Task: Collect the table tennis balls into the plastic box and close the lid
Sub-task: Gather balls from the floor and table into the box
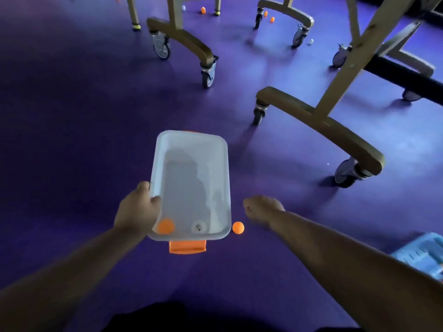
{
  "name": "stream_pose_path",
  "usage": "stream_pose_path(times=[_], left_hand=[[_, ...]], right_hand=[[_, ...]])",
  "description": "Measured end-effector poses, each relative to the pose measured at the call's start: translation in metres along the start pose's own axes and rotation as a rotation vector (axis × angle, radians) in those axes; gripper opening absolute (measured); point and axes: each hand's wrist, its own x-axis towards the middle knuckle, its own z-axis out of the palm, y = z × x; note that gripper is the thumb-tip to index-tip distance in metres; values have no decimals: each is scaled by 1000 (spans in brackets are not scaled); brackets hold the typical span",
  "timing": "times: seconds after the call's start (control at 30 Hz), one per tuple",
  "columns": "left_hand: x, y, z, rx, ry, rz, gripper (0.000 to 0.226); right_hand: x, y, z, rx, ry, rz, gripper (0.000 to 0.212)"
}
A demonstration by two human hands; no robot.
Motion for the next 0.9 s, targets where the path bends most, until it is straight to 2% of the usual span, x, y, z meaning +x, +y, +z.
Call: stream_pose_path(times=[0.1, 0.2, 0.4, 0.53, 0.7, 0.9], left_hand=[[-10, -42, -3, -17, 5, -66, 12], [-11, -72, -7, -29, 1, -125, 11], [4, -100, -5, -81, 15, -218, 9], [24, -112, -3, -119, 32, -278, 8], [51, -118, -2, -173, 57, -368, 9], [73, -129, -5, -215, 127, -394, 3]], right_hand=[[9, -20, 49, 26, -115, 18, 38], [15, -35, 78, 84, -96, 45, 47], [34, -46, 105, 68, -28, 143, 38], [62, -55, 89, 172, -38, 292, 34], [129, -85, 40, 429, 185, 378, 31], [198, -113, 4, 118, 294, 233, 44]])
